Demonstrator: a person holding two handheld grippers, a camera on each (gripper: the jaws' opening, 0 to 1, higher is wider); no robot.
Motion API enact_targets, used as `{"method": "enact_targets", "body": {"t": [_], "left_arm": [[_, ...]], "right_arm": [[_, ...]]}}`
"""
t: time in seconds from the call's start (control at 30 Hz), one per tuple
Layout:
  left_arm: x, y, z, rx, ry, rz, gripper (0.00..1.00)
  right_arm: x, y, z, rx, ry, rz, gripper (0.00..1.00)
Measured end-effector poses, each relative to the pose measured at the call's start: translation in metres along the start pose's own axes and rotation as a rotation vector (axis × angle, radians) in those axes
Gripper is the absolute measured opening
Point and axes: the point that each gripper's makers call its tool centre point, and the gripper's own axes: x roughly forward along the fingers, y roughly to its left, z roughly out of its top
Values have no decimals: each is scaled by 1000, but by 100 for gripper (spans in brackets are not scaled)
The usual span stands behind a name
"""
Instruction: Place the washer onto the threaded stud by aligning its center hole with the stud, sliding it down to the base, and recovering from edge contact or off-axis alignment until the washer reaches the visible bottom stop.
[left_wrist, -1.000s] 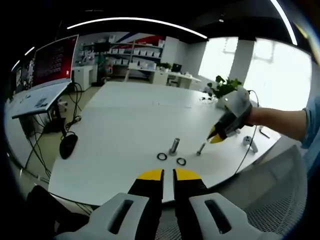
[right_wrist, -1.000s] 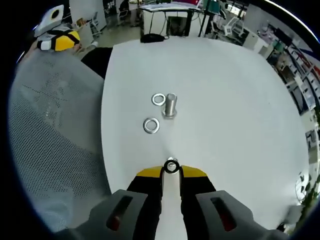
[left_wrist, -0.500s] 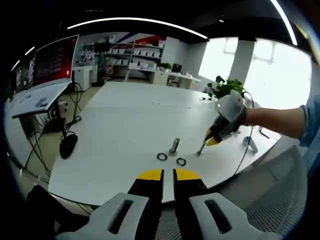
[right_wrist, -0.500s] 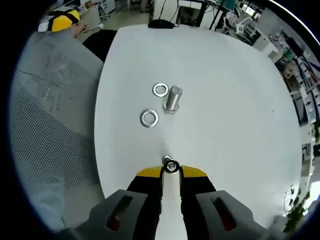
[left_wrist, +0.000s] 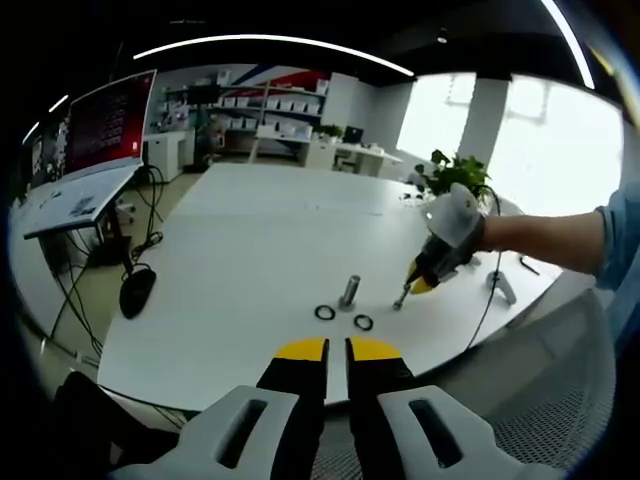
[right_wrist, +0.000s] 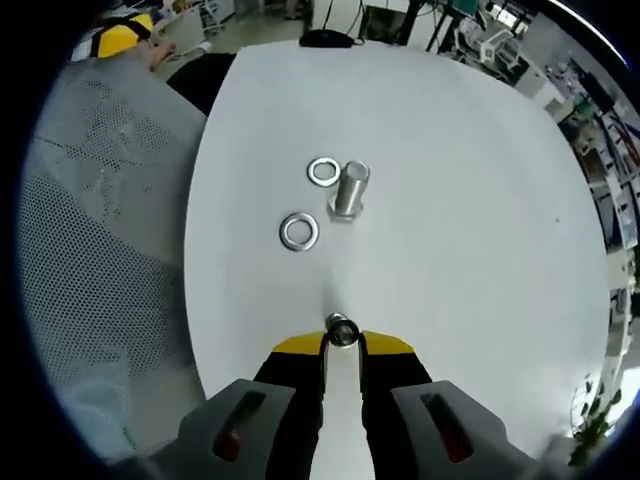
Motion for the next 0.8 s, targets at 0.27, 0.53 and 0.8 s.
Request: {"method": "enact_targets", "body": {"t": [0.27,0.53,0.8], "left_arm": [[0,0,-2,5,11,2,4],[1,0,-4,11,29,2,4],[1,0,-3,10,24,-2,4]], "right_arm": [[21,0,-5,3,33,32,13],[30,4,-11,3,54,53,14],[21,-2,-14,73,6,18,41]]}}
